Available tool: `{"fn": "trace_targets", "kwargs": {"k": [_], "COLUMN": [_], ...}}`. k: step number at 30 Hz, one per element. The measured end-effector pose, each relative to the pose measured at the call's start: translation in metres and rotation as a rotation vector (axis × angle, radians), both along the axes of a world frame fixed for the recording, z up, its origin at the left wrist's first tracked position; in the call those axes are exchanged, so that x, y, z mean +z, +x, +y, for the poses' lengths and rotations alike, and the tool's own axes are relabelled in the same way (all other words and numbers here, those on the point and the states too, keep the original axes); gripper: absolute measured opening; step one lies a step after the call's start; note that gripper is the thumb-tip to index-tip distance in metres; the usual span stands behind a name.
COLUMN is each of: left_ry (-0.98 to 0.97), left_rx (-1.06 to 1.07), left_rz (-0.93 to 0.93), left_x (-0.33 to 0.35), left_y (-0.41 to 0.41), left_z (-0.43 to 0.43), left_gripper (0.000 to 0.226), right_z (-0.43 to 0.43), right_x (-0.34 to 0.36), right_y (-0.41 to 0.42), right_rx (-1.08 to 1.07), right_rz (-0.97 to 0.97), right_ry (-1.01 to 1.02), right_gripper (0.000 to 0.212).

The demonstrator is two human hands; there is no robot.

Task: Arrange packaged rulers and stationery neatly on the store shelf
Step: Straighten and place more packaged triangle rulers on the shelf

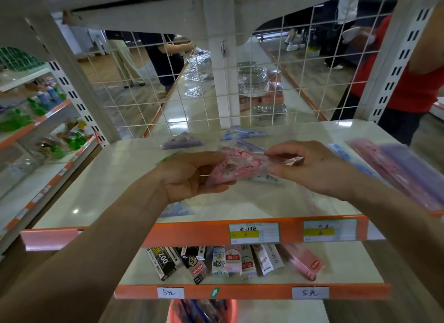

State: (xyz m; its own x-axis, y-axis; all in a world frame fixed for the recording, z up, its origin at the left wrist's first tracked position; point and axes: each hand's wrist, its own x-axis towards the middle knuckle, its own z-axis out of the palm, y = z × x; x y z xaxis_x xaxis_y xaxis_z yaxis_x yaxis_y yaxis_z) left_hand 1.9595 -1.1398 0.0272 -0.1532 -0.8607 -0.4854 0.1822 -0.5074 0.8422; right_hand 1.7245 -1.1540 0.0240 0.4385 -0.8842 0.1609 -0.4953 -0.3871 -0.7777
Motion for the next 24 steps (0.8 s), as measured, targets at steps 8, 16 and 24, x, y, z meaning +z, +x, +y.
{"fn": "trace_targets", "kwargs": {"k": [8,16,24], "left_ry": [-0.015,-0.110,-0.079], "left_rx": [-0.001,0.085,0.288], "left_rz": [0.049,-0.009,0.028], "left_x": [0.003,0.030,0.025], "left_y": [-0.003,0.026,0.112], "left_z": [-0.001,-0.012,-0.005], "left_gripper": [0.023,0.014,0.013], "right_z": [-0.014,-0.040,-0.072], "right_x": [-0.001,0.025,0.026], "right_y": [0.009,0.085,0.126], "right_rx": [-0.001,0.078,0.046], "right_rz": [-0.032,-0.009,-0.106], "right_ry": [0.162,-0.047,0.316], "right_gripper": [0.003,0.017,0.019]}}
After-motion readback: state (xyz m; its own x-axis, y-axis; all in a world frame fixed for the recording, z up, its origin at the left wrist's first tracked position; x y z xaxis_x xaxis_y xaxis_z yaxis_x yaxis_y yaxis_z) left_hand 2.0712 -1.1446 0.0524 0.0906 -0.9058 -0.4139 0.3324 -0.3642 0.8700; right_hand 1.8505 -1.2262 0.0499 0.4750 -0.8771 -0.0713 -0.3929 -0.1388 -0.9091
